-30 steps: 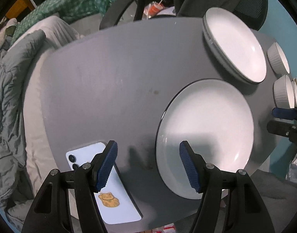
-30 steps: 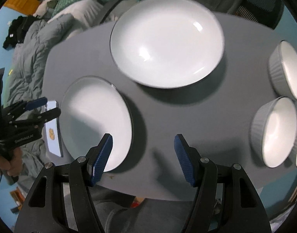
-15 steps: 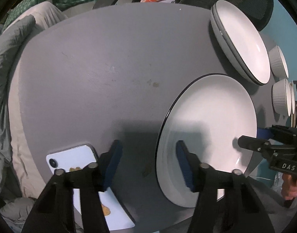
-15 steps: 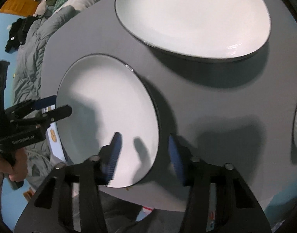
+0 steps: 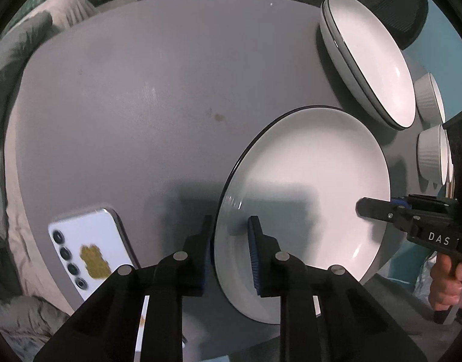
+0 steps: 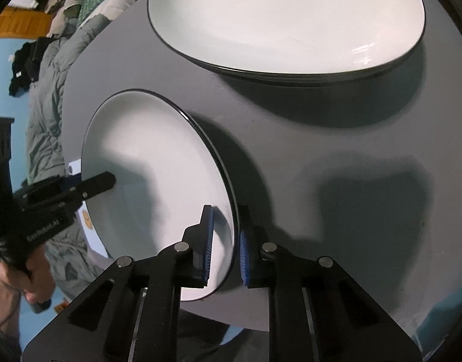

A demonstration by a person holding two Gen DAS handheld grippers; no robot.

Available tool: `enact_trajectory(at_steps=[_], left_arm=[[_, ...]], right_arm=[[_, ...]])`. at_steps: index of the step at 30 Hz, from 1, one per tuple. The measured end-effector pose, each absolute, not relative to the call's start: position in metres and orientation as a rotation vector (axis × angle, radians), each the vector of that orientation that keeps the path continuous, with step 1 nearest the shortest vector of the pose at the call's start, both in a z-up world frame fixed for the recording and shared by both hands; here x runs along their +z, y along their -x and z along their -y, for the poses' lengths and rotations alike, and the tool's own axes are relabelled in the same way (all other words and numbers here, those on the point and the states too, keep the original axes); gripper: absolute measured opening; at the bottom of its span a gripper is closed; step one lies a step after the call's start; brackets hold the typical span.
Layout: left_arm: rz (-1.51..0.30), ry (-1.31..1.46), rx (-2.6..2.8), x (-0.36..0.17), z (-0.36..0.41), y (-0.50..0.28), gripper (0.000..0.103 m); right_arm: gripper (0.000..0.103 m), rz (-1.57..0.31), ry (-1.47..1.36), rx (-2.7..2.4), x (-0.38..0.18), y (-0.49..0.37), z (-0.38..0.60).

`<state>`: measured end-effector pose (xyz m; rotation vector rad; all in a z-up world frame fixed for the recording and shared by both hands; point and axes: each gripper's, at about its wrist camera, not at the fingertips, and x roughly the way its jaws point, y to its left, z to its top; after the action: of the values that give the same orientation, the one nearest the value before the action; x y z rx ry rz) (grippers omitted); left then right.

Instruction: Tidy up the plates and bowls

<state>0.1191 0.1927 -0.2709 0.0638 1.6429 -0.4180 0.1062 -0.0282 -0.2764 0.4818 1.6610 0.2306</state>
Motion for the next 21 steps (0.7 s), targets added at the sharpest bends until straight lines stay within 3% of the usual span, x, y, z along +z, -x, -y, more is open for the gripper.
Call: enact_trajectory(at_steps=[21], left_arm=[[-1.684, -0.018, -0.449, -0.265, -0.109, -0.063, 0.021]], right_arm=[[0.015, -1.682, -0.374, 0.221, -0.263, -0.087, 0.106]])
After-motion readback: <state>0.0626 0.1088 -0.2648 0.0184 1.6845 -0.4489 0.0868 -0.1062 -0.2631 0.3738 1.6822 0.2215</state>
